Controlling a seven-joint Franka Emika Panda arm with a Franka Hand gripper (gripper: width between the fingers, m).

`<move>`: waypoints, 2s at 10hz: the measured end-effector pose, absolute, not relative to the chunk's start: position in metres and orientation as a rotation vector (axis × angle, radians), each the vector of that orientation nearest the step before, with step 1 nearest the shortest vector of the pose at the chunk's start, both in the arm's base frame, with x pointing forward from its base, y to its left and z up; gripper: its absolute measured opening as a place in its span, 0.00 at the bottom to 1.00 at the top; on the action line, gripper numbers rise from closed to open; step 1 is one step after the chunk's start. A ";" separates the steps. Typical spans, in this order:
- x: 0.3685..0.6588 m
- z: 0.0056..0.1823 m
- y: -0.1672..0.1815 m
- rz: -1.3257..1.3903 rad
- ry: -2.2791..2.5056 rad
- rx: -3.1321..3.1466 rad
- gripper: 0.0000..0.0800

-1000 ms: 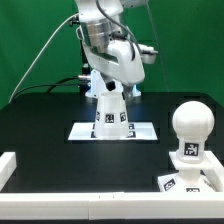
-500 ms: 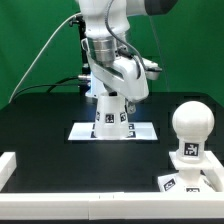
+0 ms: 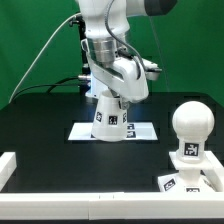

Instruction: Assemble lamp

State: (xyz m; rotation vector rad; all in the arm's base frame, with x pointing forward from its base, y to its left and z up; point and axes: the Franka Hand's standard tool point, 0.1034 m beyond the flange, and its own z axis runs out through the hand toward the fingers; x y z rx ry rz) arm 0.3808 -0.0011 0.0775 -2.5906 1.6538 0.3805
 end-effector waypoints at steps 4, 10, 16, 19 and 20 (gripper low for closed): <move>0.419 0.124 0.027 0.189 1.575 -2.592 0.05; 0.437 0.184 0.036 0.146 1.514 -2.590 0.05; 0.522 0.224 0.057 -0.170 1.321 -2.496 0.05; 0.526 0.228 0.055 -0.165 1.309 -2.509 0.05; 0.526 0.228 0.054 -0.165 1.310 -2.509 0.05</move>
Offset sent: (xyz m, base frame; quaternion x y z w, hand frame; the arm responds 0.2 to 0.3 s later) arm 0.0554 0.0353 0.0764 0.0836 0.0781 -0.0701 0.9910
